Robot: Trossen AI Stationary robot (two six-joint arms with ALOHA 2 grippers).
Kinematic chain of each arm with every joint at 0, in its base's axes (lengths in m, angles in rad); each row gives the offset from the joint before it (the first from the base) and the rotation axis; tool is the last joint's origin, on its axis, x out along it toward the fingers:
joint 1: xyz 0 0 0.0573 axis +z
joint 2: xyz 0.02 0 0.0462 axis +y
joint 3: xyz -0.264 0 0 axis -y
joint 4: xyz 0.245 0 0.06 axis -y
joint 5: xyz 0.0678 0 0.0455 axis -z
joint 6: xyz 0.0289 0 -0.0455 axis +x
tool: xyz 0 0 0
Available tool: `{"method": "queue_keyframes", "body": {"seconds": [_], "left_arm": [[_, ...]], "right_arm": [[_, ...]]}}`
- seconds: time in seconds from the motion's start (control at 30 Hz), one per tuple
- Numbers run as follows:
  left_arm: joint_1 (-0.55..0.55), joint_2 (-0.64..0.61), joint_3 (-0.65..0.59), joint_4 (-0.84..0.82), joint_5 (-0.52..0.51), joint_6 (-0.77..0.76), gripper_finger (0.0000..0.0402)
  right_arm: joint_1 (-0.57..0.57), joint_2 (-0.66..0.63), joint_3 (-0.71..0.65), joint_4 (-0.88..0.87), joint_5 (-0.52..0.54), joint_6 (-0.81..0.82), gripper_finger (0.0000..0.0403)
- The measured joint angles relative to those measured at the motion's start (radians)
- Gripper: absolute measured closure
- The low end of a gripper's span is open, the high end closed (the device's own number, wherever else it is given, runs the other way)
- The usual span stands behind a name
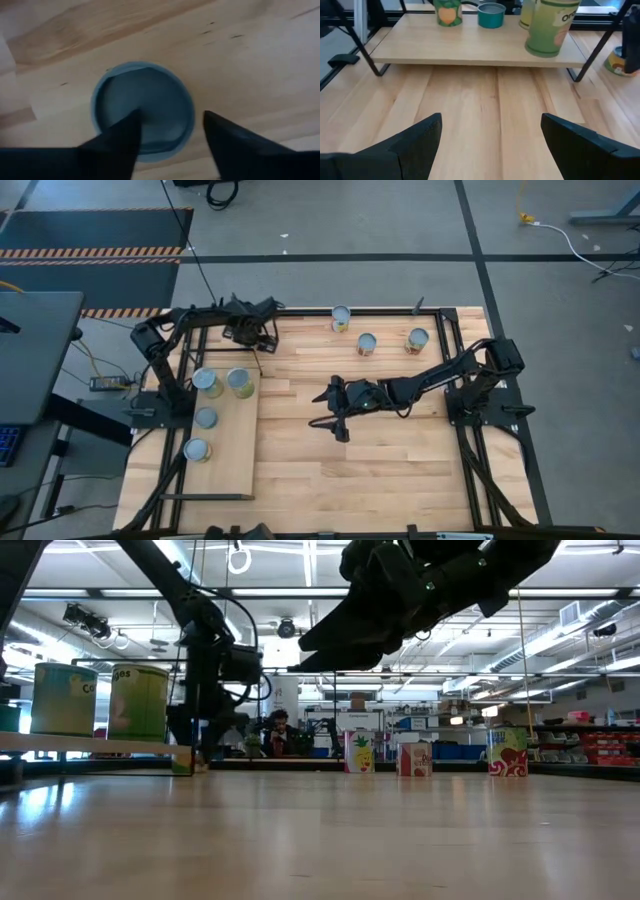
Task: Pick and place cans onto a shelf
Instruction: Put the canned mushrooms on the shelf
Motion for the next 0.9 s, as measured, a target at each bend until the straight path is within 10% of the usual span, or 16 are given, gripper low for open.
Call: {"method": "queue_keyframes", "body": {"seconds": [0.27, 0.57, 0.9], "left_arm": [[-0.020, 0.002, -0.002, 0.052, -0.022, 0.082, 0.0384], [-0.041, 0.004, 0.064, -0.024, -0.026, 0.139, 0.0396], [-0.183, 0.004, 0.442, -0.358, -0.114, 0.210, 0.0396]], "right_arm": [[-0.023, 0.000, 0.000, 0.014, 0.000, 0.030, 0.0055], [-0.056, -0.032, 0.000, -0.094, 0.007, 0.023, 0.0055], [-0.057, -0.051, 0.000, -0.098, 0.092, -0.044, 0.0055]]}}
